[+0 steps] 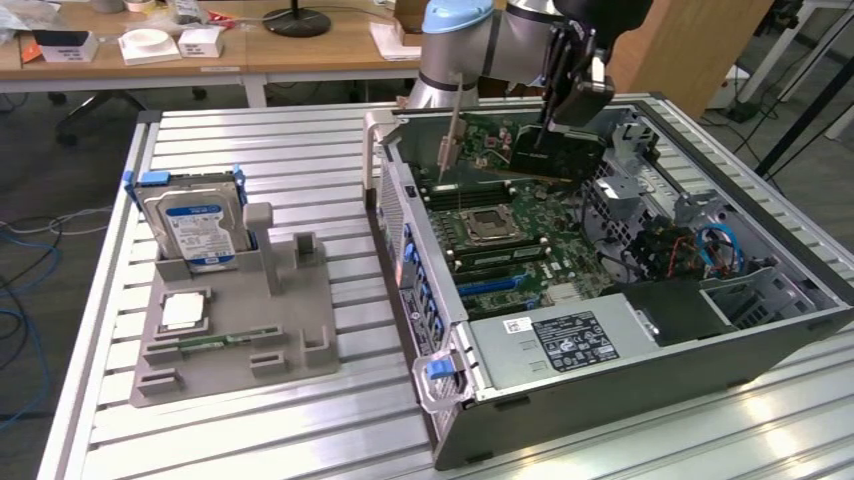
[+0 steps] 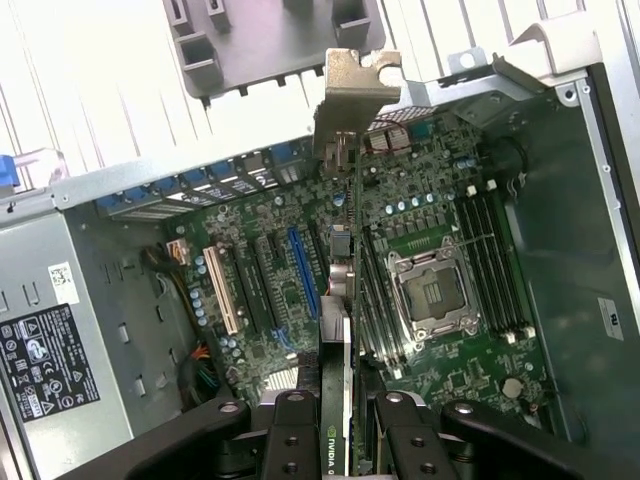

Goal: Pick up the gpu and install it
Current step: 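Insert the gpu into the slot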

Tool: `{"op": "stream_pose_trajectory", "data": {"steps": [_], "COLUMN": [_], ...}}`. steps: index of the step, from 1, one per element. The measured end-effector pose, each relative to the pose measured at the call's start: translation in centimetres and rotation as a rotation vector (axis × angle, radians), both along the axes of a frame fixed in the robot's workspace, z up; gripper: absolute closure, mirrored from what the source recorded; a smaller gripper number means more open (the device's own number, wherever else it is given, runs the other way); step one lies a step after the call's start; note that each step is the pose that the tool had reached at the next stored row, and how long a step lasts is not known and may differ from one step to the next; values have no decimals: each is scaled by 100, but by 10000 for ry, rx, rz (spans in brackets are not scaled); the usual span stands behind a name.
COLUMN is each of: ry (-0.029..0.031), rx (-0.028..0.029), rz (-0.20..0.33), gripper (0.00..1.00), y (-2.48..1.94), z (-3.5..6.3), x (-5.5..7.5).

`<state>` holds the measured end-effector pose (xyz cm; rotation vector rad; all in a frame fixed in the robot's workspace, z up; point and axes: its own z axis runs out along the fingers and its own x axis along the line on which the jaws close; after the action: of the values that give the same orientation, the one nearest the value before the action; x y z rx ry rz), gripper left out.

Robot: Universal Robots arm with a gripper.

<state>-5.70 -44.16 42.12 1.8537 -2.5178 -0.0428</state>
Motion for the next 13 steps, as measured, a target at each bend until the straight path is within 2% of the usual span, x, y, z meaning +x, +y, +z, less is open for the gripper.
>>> {"op": "stream_pose_trajectory", "data": {"steps": [13], "ry": [0], "rx": [0], "rz": [686], "gripper": [74], "y": [0], "z": [-4], "x": [0]}}
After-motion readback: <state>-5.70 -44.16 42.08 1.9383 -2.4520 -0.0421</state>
